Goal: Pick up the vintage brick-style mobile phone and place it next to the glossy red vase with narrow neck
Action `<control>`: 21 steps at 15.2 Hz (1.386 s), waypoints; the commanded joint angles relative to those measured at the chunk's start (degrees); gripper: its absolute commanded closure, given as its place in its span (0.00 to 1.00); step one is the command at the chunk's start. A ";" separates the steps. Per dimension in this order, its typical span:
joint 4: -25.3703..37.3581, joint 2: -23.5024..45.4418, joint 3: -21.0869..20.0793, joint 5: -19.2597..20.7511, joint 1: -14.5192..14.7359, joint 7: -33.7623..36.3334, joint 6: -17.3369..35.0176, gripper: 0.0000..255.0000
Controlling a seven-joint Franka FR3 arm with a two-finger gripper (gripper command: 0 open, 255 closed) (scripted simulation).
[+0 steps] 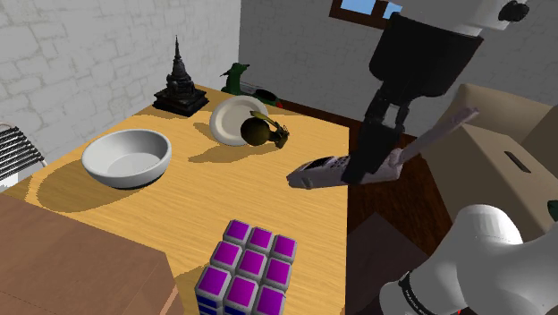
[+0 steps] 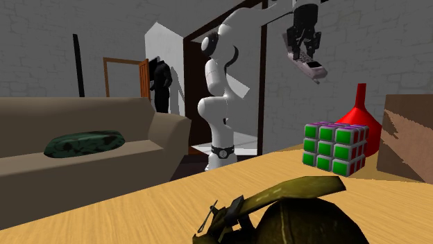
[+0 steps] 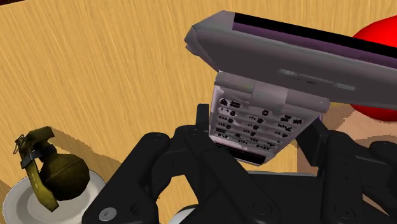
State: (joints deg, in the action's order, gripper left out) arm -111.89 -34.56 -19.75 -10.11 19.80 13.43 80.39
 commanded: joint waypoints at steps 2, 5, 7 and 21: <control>0.31 -1.11 -2.86 -1.90 1.00 3.85 -0.86 1.00; 1.13 -1.59 -6.13 -3.86 1.88 7.96 -1.43 1.00; 1.97 -1.61 -8.42 -5.11 2.36 10.79 -1.74 1.00; -1.68 -2.83 -17.34 -10.08 4.16 19.53 3.16 1.00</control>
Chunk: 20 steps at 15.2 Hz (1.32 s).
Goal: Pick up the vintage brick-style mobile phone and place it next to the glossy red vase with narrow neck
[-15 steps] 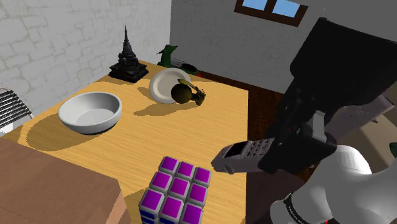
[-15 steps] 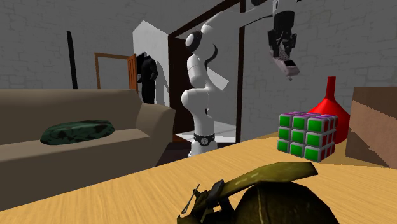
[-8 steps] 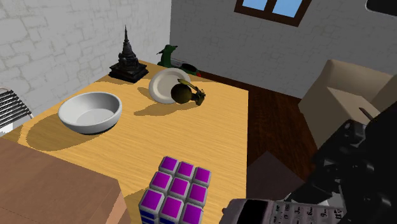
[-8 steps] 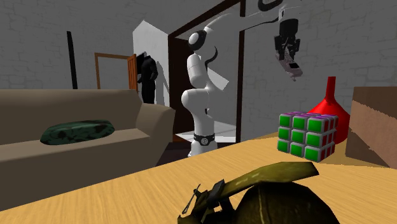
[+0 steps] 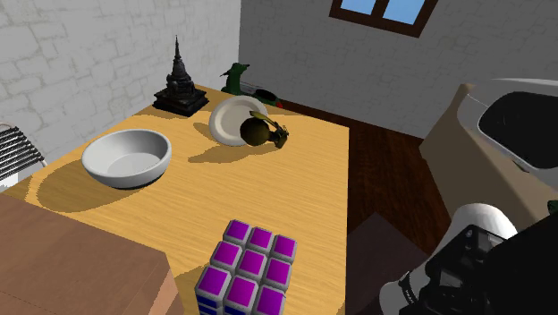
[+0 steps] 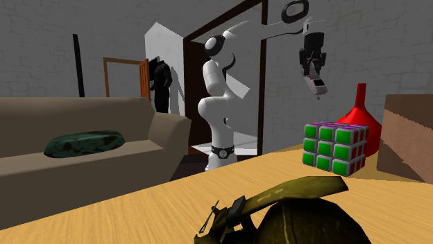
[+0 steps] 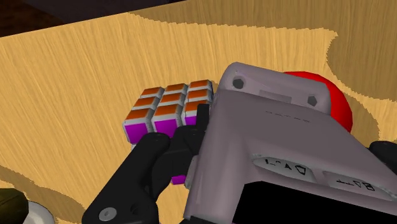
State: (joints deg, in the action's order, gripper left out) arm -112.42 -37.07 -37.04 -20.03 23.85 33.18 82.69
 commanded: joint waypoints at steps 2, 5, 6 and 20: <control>-3.06 -0.92 -0.26 -0.52 0.36 -0.44 2.23 1.00; -5.84 -1.71 -0.63 -1.06 0.71 -0.74 4.27 1.00; -6.74 -1.95 -0.77 -1.25 0.82 -0.83 4.95 1.00; -18.23 -3.98 -3.60 -4.01 2.16 -1.86 14.67 1.00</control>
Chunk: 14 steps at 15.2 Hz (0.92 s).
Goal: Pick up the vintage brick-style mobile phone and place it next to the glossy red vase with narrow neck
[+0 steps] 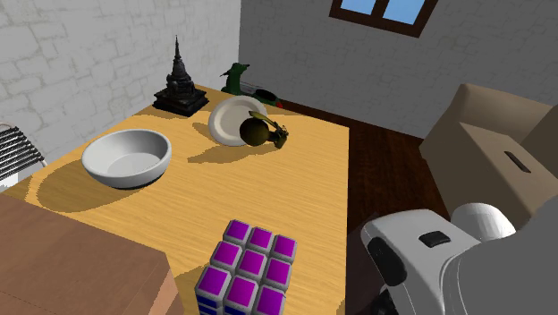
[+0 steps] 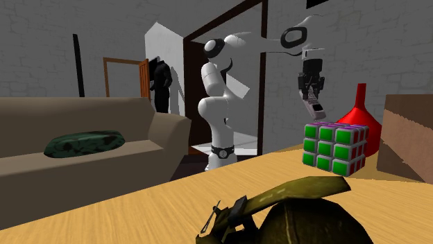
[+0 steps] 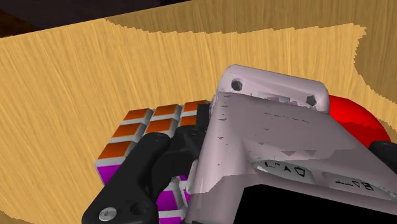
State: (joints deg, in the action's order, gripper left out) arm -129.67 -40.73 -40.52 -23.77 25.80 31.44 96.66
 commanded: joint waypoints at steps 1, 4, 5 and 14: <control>-1.73 -0.37 -0.38 -0.49 0.29 -0.17 1.41 1.00; -3.89 -0.42 -1.21 -1.13 0.49 -0.32 3.58 1.00; -4.59 -0.41 -1.51 -1.35 0.54 -0.37 4.31 1.00; -10.44 0.37 -4.53 -3.36 0.84 -0.71 11.14 1.00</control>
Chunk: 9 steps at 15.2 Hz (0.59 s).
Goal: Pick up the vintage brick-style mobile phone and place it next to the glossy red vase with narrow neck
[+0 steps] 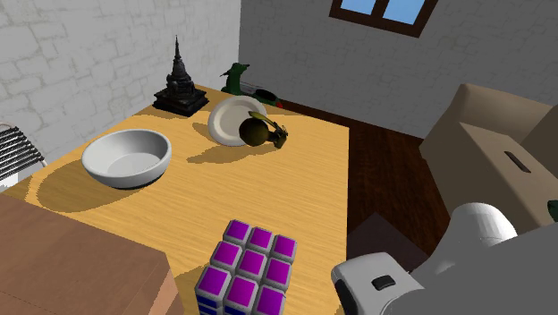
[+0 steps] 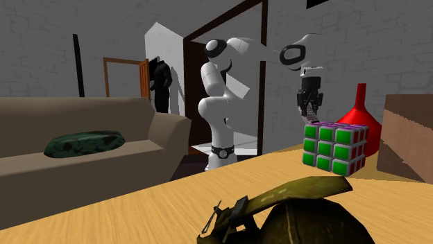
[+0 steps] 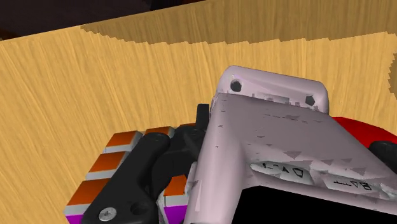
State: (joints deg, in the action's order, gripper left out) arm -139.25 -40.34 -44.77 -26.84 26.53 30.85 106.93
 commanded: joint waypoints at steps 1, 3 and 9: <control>-1.45 0.15 -0.67 -0.52 0.12 -0.15 1.66 1.00; -2.62 0.55 -1.45 -0.97 0.11 -0.20 3.27 1.00; -5.84 2.18 -4.06 -2.29 -0.14 -0.28 8.28 1.00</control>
State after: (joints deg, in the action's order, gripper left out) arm -144.57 -38.47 -48.37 -28.90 26.45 30.58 114.31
